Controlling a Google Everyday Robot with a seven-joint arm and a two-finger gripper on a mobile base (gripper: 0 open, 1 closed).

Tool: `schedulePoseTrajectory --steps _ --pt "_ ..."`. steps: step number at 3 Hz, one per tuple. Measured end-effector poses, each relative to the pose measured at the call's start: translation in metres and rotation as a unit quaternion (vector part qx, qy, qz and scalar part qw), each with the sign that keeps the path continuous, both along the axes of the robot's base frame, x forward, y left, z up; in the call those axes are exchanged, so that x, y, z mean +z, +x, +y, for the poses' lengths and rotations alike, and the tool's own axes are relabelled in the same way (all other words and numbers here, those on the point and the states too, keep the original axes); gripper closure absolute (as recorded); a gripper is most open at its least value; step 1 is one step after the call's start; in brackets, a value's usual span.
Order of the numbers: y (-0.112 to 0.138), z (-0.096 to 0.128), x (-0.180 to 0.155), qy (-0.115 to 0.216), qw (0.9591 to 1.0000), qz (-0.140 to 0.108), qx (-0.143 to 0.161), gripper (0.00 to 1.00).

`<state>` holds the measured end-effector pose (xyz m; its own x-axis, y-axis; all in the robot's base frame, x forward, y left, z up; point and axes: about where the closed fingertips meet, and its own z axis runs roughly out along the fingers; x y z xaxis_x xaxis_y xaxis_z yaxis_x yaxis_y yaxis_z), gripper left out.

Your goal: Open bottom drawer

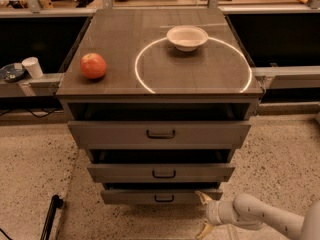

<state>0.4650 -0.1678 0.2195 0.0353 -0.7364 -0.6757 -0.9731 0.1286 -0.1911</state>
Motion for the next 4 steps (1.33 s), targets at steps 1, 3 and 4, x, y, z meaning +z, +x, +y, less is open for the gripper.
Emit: schedulePoseTrajectory --steps 1,3,4 --pt "0.021 -0.008 -0.015 0.006 1.0000 0.004 0.004 0.00" --pt "0.058 -0.021 -0.033 0.004 0.9998 0.018 -0.005 0.06" --pt "0.063 -0.025 -0.040 0.001 0.9996 0.025 -0.012 0.24"
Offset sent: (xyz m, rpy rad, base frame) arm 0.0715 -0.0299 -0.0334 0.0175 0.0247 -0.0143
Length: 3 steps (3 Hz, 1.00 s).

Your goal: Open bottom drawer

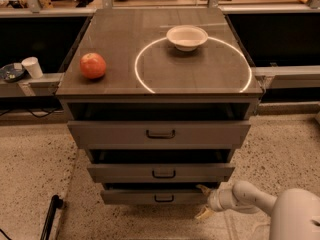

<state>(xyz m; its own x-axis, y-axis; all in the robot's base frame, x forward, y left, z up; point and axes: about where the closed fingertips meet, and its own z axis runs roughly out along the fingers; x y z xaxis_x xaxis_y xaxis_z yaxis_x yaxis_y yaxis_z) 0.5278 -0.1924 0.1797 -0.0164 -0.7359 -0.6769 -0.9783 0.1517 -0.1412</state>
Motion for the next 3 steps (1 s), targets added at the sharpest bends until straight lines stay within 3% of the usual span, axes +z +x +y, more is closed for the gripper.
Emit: schedulePoseTrajectory --steps 1,2,3 --pt "-0.005 -0.001 0.001 -0.021 0.9997 0.005 0.008 0.48" --pt "-0.025 0.001 0.006 -0.035 0.9991 0.008 0.022 0.58" --pt "-0.052 0.002 0.009 -0.033 0.9988 0.014 0.032 0.56"
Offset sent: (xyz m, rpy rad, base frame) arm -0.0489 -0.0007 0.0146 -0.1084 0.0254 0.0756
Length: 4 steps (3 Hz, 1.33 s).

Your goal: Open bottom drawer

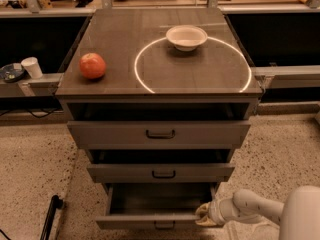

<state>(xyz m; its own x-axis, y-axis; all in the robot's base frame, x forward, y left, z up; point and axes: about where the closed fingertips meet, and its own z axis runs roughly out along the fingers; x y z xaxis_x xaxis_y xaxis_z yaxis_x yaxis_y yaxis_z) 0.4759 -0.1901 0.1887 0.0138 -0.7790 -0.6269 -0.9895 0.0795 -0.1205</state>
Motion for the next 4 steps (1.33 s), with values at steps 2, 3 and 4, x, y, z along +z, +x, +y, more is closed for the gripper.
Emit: schedulePoseTrajectory --steps 2,3,4 --pt "-0.066 -0.002 0.013 0.009 0.9998 0.012 0.016 0.33" --pt "-0.076 0.011 0.021 0.028 0.9992 0.007 0.029 0.08" --pt "-0.076 0.012 0.021 0.028 0.9991 0.007 0.030 0.00"
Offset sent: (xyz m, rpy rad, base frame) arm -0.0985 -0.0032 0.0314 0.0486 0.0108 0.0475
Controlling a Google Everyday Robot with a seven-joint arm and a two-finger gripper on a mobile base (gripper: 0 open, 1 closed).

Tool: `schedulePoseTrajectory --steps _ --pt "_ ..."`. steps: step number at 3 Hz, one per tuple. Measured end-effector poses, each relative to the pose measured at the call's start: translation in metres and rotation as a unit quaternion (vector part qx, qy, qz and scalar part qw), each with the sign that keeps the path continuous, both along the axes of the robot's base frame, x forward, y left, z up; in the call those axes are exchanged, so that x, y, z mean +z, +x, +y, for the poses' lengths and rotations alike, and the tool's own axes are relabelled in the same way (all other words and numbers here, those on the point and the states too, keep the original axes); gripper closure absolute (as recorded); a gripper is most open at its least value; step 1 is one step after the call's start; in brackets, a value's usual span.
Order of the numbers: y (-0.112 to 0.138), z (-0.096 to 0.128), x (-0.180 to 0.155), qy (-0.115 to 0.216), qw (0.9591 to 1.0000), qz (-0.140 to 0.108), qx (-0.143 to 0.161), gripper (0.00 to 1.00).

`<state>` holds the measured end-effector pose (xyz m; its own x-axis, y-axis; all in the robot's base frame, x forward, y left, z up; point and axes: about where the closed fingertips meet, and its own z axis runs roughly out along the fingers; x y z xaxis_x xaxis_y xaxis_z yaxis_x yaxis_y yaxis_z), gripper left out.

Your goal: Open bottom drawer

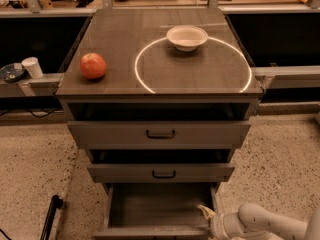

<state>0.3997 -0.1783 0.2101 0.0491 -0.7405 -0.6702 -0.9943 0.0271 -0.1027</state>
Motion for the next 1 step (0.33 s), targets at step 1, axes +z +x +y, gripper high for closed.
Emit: schedulePoseTrajectory --steps 1 --pt "0.0000 0.0000 0.0000 0.000 1.0000 0.000 0.000 0.00"
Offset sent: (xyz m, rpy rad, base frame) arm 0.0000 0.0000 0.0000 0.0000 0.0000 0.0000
